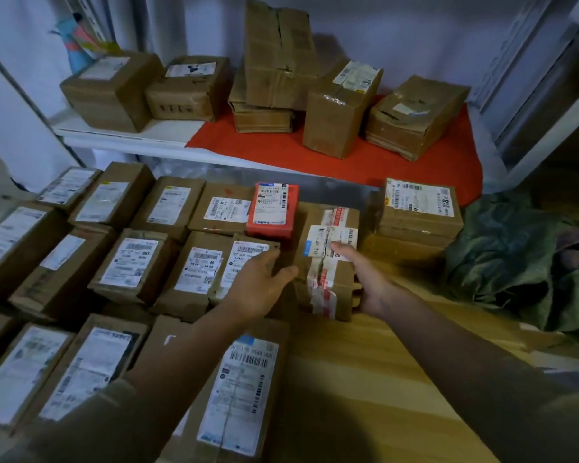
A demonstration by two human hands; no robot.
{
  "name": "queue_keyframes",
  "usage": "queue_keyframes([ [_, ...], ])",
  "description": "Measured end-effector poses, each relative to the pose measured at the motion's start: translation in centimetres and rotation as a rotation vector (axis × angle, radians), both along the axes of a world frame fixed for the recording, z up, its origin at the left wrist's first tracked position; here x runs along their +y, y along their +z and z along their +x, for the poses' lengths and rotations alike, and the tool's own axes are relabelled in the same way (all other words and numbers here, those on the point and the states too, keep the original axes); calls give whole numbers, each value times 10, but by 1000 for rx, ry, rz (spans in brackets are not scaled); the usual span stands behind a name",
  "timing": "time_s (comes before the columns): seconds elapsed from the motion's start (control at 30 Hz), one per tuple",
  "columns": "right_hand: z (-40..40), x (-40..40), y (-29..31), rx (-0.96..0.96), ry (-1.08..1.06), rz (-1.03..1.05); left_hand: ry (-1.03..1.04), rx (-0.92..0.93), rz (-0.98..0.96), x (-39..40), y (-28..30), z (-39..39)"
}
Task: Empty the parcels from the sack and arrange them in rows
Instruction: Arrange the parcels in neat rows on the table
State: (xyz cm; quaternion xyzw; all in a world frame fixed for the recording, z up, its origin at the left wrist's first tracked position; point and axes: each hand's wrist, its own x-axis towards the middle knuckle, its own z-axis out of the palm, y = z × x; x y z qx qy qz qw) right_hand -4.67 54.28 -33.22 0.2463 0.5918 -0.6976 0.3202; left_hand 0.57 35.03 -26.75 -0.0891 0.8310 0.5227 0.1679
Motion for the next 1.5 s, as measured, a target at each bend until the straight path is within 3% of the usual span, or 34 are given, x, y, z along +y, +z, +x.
queue_keyframes([
  [0.2, -58, -8, -7, -2, -81, 58, -16, 9, -253, -12, -21, -18],
  [0.33, -74, -9, -20, -73, -48, 326, -52, 19, -402, -11, -32, -31],
  [0.4, -73, -12, -28, -26, -32, 323, -111, 24, -467, -7, -33, -37],
  [0.63, -96, -17, -34, 180, -196, 309, -142, 4, -481, 1, -43, -46],
  [0.7, -87, -16, -29, 225, -135, 380, -148, 2, -484, 2, -45, -48],
  [0.8, -67, -7, -25, 528, 96, 749, -188, 25, -524, 8, -46, -49],
  [0.9, -53, 12, 0, 1042, 126, 1022, -222, 60, -493, 16, -44, -50],
  [0.97, -57, 30, 22, 1197, 188, 1232, -250, 94, -452, 21, -45, -51],
  [1.03, -71, 54, 38, 1039, 325, 1399, -256, 108, -438, 27, -44, -50],
  [1.17, -100, 106, 41, 676, 632, 1533, -243, 129, -448, 35, -41, -42],
  [1.37, -108, 123, 39, 617, 829, 1603, -198, 157, -403, 37, -37, -31],
  [1.5, -87, 109, 52, 701, 804, 1579, -143, 219, -220, 36, -34, -28],
])
